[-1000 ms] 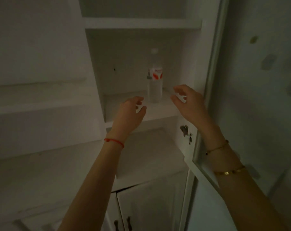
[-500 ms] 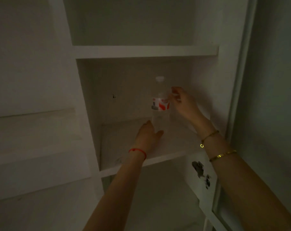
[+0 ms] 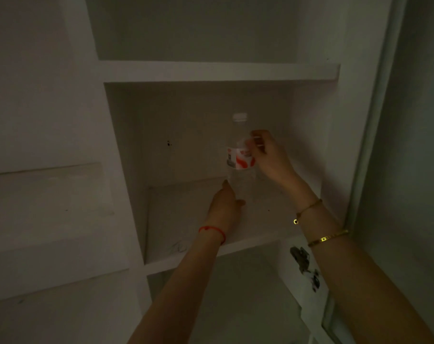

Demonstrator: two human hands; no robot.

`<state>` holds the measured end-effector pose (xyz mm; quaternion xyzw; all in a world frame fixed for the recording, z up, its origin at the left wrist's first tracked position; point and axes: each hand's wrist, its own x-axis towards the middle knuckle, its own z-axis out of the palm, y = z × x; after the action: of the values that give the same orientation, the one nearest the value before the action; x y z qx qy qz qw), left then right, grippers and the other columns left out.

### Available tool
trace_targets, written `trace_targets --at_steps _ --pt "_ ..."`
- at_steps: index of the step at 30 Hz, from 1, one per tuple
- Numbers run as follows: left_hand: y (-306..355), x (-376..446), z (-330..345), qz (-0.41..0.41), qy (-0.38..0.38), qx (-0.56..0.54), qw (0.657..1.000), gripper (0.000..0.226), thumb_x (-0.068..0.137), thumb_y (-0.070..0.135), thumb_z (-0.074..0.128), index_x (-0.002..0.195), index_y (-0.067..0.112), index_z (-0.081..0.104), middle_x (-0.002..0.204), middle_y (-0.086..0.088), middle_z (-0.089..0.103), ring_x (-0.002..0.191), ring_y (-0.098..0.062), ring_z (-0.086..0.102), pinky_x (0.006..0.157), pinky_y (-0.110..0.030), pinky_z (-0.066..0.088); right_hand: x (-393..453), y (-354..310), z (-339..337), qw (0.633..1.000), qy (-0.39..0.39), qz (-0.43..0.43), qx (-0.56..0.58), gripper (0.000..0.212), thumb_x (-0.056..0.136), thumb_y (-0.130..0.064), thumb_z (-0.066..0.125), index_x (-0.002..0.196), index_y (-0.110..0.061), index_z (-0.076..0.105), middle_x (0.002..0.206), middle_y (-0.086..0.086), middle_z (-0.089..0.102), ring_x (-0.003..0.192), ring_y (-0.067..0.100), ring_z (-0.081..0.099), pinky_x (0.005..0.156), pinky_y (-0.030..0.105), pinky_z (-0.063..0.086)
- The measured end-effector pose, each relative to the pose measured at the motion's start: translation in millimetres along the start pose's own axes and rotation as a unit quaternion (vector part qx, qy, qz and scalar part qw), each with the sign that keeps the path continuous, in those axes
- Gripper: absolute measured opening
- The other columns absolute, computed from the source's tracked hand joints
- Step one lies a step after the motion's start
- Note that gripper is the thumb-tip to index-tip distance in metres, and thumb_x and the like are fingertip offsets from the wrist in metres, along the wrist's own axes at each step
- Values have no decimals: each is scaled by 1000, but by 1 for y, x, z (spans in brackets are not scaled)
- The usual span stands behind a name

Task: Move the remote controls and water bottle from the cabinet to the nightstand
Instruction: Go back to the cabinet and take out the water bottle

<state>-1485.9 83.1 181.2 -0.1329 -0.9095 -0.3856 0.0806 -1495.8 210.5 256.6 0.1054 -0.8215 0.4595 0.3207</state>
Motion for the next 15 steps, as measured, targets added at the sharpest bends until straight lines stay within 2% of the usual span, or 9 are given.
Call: trace_targets --at_steps 3,6,10,12,15 --pt "-1 -6 -4 0 9 -9 1000 69 87 11 60 146 8 25 145 -13 44 131 -31 43 103 -31 36 -7 -5 -5 1000 -5 -15 -2 36 98 -27 49 128 -8 50 118 8 62 96 15 61 64 5 43" --pt "0 -19 -11 2 17 -29 999 73 88 9 58 150 12 19 148 -12 40 135 -29 39 108 -33 33 -15 -10 -11 999 -9 -40 4 34 99 -28 47 127 -10 54 121 10 60 100 19 62 73 10 46" --pt "7 -45 -25 9 11 -73 997 65 90 4 54 147 18 26 141 -10 47 128 -27 46 94 -24 36 -30 -18 -19 997 -32 -71 3 36 100 -33 43 129 -15 54 124 11 55 104 16 61 83 14 48" --pt "12 -59 -28 8 4 -98 995 64 89 3 56 145 19 30 134 -12 51 121 -30 51 97 -28 41 -43 -28 -25 996 -37 -78 14 35 100 -32 43 130 -15 52 126 9 54 107 16 60 84 14 48" --pt "13 -81 -29 -31 13 -160 987 57 88 5 59 140 14 39 117 -7 56 111 -28 56 99 -44 47 -65 -46 -34 995 -44 -76 49 37 100 -31 43 133 -14 46 129 3 56 110 13 59 77 4 47"
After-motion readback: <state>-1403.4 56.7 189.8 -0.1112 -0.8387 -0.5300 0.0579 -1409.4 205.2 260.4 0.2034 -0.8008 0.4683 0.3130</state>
